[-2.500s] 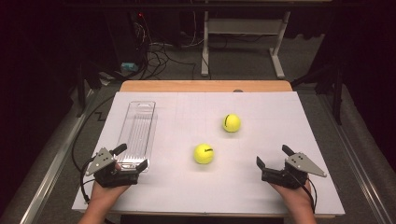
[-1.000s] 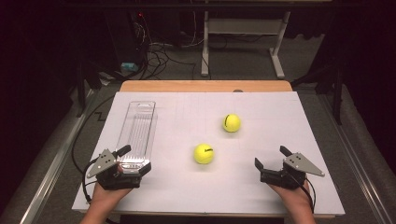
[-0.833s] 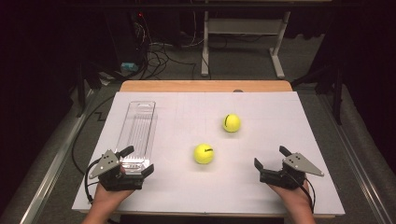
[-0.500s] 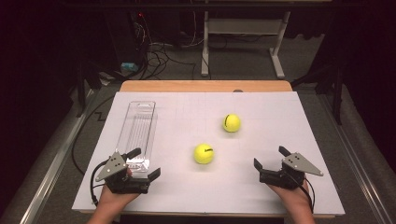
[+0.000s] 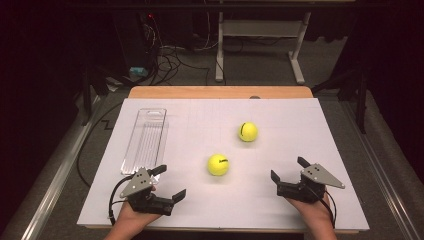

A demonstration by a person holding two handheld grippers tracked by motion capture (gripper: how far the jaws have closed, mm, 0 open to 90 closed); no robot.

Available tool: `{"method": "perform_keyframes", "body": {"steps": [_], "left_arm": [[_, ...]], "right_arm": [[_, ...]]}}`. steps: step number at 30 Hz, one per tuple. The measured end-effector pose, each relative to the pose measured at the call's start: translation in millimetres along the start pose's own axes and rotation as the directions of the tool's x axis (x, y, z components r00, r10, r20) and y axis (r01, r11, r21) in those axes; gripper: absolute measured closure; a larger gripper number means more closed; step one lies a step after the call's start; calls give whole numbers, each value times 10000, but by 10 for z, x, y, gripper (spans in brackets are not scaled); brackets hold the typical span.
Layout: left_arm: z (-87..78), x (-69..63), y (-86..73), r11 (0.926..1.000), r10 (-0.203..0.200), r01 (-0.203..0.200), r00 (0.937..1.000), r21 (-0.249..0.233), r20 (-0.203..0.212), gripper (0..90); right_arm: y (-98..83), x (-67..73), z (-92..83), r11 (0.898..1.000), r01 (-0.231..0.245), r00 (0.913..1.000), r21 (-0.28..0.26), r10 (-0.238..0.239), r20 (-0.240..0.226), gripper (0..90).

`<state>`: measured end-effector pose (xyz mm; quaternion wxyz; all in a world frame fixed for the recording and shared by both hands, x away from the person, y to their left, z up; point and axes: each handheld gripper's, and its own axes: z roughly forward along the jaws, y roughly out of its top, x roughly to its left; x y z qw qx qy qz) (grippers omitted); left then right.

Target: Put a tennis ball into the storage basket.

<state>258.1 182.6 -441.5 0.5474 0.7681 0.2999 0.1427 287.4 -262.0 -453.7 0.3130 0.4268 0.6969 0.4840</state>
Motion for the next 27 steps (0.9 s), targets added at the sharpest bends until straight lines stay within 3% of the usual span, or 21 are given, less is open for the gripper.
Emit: {"method": "perform_keyframes", "body": {"steps": [12,27], "left_arm": [[158,-68,-35,9978,135,-151,9996,640,246,0],[305,-90,-93,9838,287,-343,9990,1757,344,0]], "right_arm": [[-5,9,12,10000,15,10000,64,-15,-60,0],[-14,21,28,9999,37,9999,159,-35,-131,0]]}}
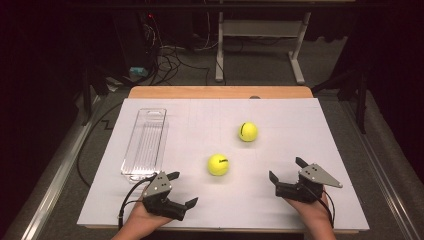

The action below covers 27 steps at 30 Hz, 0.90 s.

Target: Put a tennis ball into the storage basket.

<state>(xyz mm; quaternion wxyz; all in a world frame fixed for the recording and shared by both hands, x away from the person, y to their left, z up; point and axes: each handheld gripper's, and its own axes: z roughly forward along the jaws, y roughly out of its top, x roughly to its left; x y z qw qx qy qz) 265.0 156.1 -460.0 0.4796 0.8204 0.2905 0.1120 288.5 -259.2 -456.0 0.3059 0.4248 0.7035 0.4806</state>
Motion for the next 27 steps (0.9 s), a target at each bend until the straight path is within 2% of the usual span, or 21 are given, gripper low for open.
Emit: {"method": "perform_keyframes", "body": {"steps": [5,7,9,10,14,15,19,20,22,25,27], "left_arm": [[26,10,-8,9995,-76,77,10000,315,-40,0],[45,17,-11,9981,-152,147,9999,595,68,0],[54,18,-13,9979,-153,151,9999,626,23,0],[73,28,-14,9969,-241,241,9997,747,-6,0],[92,42,-4,9946,-336,336,9994,987,-21,0],[106,47,11,9918,-346,349,9994,1231,-46,0],[126,49,46,9866,-452,452,9990,1568,-36,0],[143,38,91,9797,-403,430,9990,1959,-178,0],[157,36,140,9704,-269,331,9992,2392,-291,0],[168,42,221,9608,-271,327,9993,2753,-243,0],[185,36,269,9520,-105,166,9997,3056,-216,0]], "right_arm": [[0,5,5,10000,72,10000,-22,-72,-15,0],[8,3,12,10000,42,10000,-42,-42,-34,0],[14,1,16,10000,82,10000,-29,-83,-44,0],[27,1,10,9999,-60,9998,-86,59,-175,0],[35,12,-3,9998,94,9997,-156,-97,-204,0],[30,19,-14,9998,156,9995,-153,-160,-272,0],[22,18,-31,9997,175,9995,-158,-179,-269,0],[20,16,-37,9997,165,9995,-166,-170,-253,0],[16,12,-47,9997,195,9995,-155,-199,-225,0],[13,16,-54,9996,206,9995,-178,-210,-243,0],[15,18,-58,9996,193,9995,-195,-197,-250,0]]}}
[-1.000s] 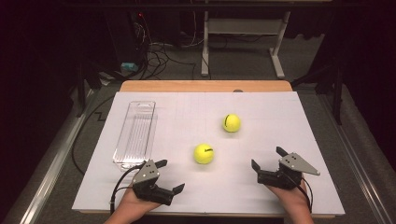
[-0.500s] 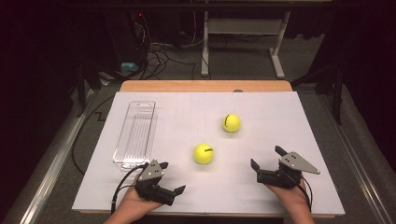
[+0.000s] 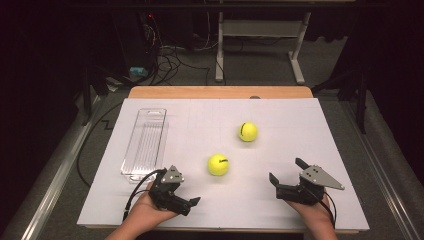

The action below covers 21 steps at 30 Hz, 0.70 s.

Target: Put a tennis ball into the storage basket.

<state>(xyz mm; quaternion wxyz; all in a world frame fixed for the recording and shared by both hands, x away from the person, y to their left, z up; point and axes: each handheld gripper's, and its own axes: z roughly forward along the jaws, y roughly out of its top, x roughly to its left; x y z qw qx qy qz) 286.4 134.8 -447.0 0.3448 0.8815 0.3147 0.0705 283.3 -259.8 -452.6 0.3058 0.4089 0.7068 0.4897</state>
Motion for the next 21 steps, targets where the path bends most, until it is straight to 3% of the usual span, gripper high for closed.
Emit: {"method": "perform_keyframes", "body": {"steps": [2,5,6,8,13,15,21], "left_arm": [[6,-7,24,9997,121,-120,9999,211,-71,0],[54,-24,110,9947,415,-417,9991,938,47,0],[54,-24,110,9947,415,-417,9991,938,47,0],[88,-38,166,9890,591,-592,9982,1357,48,0],[110,-64,235,9810,858,-847,9963,1744,13,0],[113,-79,291,9746,1062,-1050,9943,1979,42,0],[105,-52,387,9623,1142,-1143,9933,2470,147,2]], "right_arm": [[1,4,1,10000,24,10000,21,-24,4,0],[-1,14,5,10000,18,10000,46,-18,-25,0],[1,18,4,10000,19,10000,49,-19,-40,0],[4,20,1,10000,57,10000,21,-57,-42,0],[5,28,1,10000,55,10000,76,-54,-69,0],[6,30,2,9999,77,9999,76,-76,-98,0],[8,33,-5,9999,86,9999,59,-85,-111,0]]}}
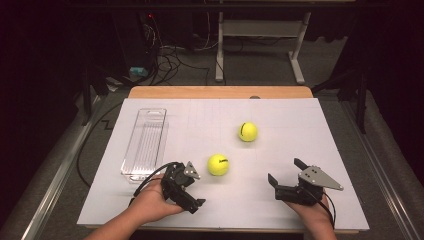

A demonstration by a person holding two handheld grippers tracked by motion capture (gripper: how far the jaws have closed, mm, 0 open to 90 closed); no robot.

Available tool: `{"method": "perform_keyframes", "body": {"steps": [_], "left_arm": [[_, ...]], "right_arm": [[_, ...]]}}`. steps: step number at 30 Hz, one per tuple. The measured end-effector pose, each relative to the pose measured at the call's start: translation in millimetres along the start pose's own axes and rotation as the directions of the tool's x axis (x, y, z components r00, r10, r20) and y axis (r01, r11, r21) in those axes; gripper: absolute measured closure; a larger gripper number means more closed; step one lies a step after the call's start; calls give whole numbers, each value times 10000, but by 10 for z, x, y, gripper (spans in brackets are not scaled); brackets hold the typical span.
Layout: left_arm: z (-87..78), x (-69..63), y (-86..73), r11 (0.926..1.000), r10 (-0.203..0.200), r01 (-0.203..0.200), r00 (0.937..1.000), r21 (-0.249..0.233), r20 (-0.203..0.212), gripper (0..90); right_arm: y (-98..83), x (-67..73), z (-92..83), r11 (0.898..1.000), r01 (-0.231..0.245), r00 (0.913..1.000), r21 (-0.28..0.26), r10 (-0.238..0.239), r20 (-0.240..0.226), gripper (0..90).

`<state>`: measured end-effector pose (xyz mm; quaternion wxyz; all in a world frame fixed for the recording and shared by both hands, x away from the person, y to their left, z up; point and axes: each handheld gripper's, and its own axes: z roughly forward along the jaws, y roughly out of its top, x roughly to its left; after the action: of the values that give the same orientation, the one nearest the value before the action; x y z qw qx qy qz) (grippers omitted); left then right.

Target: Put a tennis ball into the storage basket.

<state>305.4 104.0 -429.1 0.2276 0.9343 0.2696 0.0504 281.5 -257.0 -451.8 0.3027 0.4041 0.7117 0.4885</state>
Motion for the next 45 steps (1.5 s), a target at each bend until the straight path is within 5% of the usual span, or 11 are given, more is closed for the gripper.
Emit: {"method": "perform_keyframes", "body": {"steps": [7,15,23,36,45], "left_arm": [[-36,22,134,9932,413,-396,9990,1094,-139,1],[-31,44,230,9809,342,-388,9990,1907,274,5],[-60,70,319,9760,384,-457,9985,2127,383,7],[-103,151,517,9574,373,-523,9976,2839,577,6],[-103,203,655,9530,488,-652,9969,2960,623,6]], "right_arm": [[-5,4,-11,10000,1,10000,-13,-1,-42,0],[-10,8,-23,10000,-7,10000,2,7,-82,0],[-11,16,-20,10000,-2,9999,-11,1,-118,0],[-12,40,-11,10000,50,9998,4,-49,-195,0],[-9,44,-13,10000,84,9997,-16,-85,-212,0]]}}
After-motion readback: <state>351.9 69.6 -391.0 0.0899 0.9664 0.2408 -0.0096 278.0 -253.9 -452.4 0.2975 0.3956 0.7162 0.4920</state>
